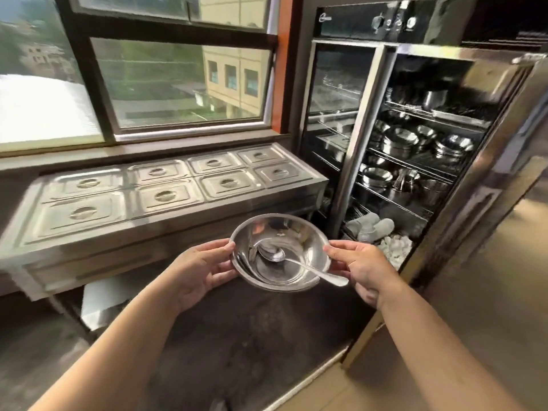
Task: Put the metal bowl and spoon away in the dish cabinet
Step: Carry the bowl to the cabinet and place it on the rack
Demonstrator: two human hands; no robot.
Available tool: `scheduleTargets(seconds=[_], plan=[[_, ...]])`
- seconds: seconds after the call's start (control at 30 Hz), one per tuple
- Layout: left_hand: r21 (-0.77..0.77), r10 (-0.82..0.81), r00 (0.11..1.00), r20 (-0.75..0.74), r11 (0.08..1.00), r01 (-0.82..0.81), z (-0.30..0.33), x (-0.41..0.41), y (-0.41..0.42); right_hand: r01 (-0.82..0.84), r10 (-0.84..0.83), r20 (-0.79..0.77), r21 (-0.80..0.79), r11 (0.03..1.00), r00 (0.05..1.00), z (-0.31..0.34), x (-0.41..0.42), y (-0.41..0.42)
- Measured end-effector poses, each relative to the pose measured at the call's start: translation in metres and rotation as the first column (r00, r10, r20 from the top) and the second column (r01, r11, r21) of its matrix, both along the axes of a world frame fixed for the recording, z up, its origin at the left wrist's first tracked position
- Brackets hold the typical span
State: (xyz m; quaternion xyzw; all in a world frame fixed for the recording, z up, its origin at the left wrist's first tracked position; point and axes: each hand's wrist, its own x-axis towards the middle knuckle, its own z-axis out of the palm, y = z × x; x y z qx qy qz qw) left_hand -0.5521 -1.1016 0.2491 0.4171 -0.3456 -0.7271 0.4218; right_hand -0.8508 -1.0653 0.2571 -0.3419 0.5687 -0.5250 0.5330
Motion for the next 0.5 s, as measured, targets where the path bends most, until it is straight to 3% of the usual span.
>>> scheduleTargets(seconds=[0.23,0.5], plan=[[0.007,-0.220,0.973,-0.064,0.975,0.221,-0.017,-0.063,-0.171,0.198,-0.198,0.018,0.016,0.980,0.980,-0.007,-0.050,-0.113],[-0.024,-0.433,0.900,-0.051,0.901,0.432,0.010,-0.133,-0.348,0.387,-0.386,0.058,-0.006,0.922,0.921,0.005,-0.095,-0.233]])
